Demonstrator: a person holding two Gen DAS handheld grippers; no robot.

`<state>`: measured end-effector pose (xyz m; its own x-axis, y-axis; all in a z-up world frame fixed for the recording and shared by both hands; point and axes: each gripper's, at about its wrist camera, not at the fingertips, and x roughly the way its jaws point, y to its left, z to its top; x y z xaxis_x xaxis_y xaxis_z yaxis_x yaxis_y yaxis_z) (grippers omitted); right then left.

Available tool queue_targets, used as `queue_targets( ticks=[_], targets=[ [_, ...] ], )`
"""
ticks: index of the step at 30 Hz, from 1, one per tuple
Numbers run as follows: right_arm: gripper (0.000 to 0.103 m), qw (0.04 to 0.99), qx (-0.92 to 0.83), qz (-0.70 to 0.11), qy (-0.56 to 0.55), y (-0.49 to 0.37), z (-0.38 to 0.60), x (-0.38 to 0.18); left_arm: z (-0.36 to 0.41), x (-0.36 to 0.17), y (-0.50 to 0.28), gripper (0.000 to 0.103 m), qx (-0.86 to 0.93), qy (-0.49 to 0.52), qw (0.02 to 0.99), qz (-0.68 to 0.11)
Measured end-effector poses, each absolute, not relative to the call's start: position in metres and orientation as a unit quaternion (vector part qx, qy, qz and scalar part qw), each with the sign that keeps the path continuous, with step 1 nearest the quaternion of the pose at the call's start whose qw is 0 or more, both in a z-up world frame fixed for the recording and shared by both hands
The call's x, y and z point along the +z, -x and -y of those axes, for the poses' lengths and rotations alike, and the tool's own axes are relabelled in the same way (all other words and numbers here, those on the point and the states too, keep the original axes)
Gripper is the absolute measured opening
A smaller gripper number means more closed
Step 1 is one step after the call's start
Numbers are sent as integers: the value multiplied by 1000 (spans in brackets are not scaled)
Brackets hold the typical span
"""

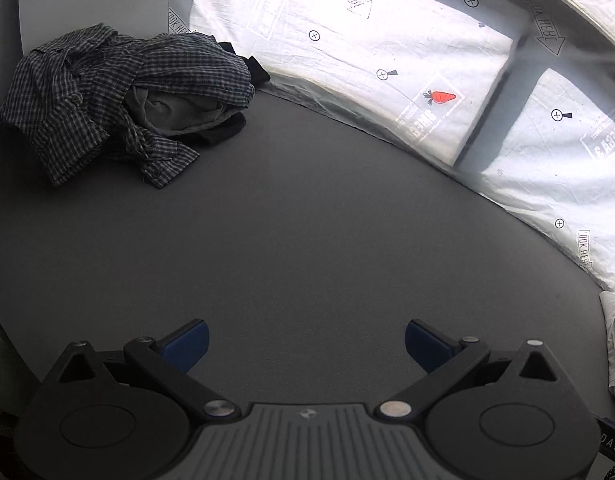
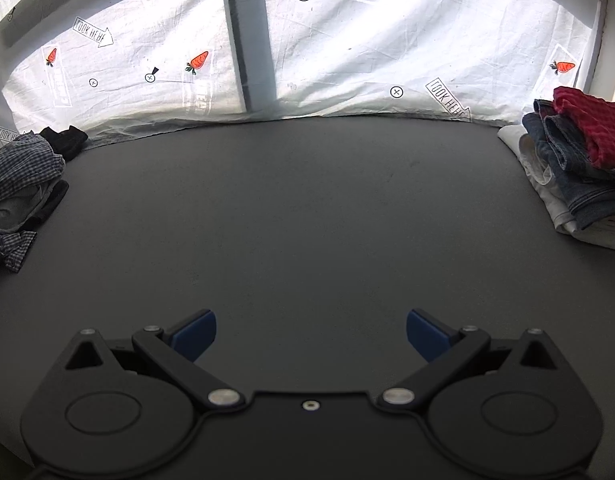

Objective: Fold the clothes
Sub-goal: 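Move both tools toward the crumpled plaid shirt pile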

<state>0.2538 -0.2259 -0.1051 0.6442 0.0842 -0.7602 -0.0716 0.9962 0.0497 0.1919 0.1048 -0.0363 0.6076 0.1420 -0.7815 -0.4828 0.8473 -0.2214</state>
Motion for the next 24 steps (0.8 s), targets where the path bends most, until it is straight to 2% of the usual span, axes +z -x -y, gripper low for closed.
queue_targets(
  ticks=[3,8,15,20,22,24],
  targets=[
    [103,904,45,-425,2,-265,206,-112,-136,-46,-204,103,184,231,862,-411],
    [103,905,37,-425,5,-289,156,-118,-203,-58,-230,103,201,191,862,-425],
    [103,911,63,-407,35,-329,47,-119,-327,-67,-244,102,265,234,848,-394],
    [101,901,131,-413,-19,-364,-37,-117,-422,-72,-238,101,333,273,827,-361],
    [96,886,154,-433,-68,-386,-65,-122,-458,-75,-238,100,355,282,820,-349],
    [84,859,187,-461,-120,-409,-90,-132,-488,-78,-240,96,372,287,813,-343]
  ],
)
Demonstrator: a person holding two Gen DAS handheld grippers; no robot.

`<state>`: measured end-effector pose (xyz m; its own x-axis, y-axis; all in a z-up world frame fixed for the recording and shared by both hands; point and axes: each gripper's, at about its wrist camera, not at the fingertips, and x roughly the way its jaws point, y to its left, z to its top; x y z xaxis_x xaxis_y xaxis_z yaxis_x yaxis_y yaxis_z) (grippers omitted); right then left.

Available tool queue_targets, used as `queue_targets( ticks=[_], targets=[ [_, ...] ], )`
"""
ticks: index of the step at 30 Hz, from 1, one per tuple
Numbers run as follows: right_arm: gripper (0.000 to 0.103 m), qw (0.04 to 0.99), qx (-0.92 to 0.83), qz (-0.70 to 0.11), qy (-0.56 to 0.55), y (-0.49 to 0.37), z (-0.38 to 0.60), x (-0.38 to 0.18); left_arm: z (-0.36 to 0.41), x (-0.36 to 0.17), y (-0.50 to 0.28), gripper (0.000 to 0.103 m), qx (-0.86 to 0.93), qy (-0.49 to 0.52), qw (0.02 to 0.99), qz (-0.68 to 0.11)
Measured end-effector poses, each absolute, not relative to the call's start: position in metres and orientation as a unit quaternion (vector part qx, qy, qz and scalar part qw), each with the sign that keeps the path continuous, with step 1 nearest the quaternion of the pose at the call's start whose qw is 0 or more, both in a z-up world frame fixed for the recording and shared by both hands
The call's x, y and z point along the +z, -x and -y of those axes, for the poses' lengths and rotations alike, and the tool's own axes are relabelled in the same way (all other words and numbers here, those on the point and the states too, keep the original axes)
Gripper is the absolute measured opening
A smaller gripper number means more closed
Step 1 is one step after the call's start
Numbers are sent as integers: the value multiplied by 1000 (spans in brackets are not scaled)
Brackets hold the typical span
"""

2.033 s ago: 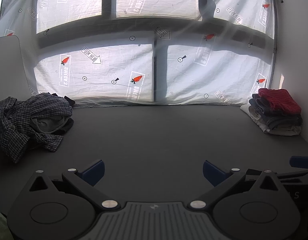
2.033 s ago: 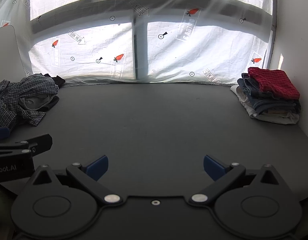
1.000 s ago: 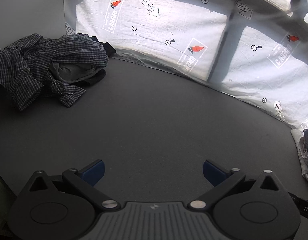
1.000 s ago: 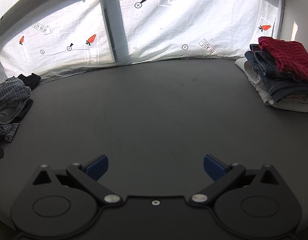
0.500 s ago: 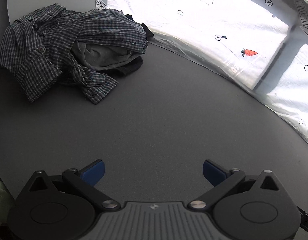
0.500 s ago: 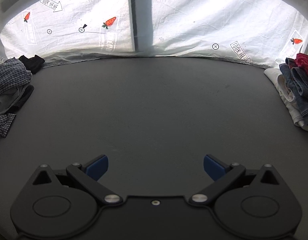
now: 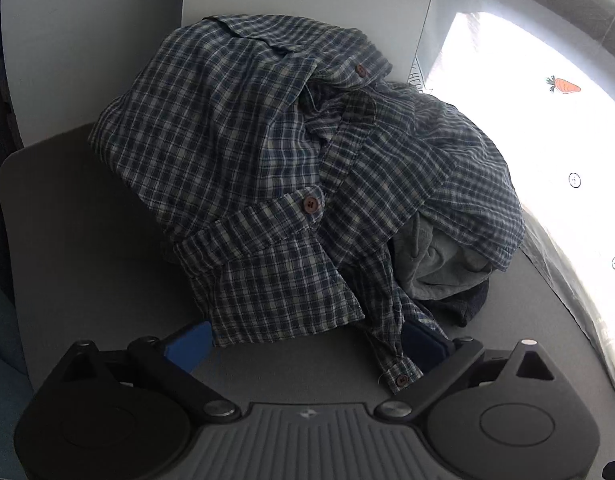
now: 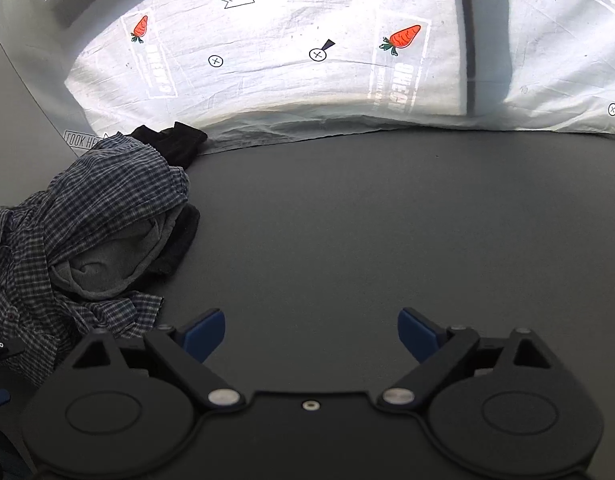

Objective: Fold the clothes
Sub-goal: 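Move both tools toward the crumpled plaid shirt pile, then grasp the plaid shirt with the right tool while the left tool grasps it too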

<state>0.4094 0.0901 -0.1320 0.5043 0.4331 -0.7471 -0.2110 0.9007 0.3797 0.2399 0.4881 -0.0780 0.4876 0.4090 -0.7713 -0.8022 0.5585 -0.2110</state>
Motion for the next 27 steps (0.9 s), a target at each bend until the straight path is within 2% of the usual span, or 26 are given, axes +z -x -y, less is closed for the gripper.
queue_targets(
  ticks=[7,11,13,16,19,21,24,25,26,27],
  targets=[
    [56,788,308,-489,-213,-459,-211,-141,-547,-84,-259,90,373,298,819,-318],
    [31,752,363,-497,-235,-477,-270,-146,-561,-89,-272,80,377,308,813,-319],
    [29,740,392,-493,-237,-480,-294,-145,-566,-90,-276,70,378,310,811,-322],
    [29,721,438,-483,-234,-483,-326,-141,-570,-90,-279,62,375,308,811,-326],
    [30,710,474,-475,-216,-482,-356,-138,-570,-88,-279,55,373,307,812,-328],
    [35,709,487,-472,-195,-480,-372,-139,-570,-87,-279,51,371,308,812,-330],
    [35,702,503,-469,-181,-476,-389,-138,-566,-82,-280,44,370,301,813,-334],
    [31,705,502,-466,-184,-474,-391,-136,-564,-80,-281,39,369,298,815,-334],
    [9,705,504,-461,-191,-472,-391,-134,-560,-76,-282,37,368,296,816,-333],
    [5,704,506,-458,-197,-471,-389,-131,-556,-71,-283,32,368,295,818,-331]
  ],
)
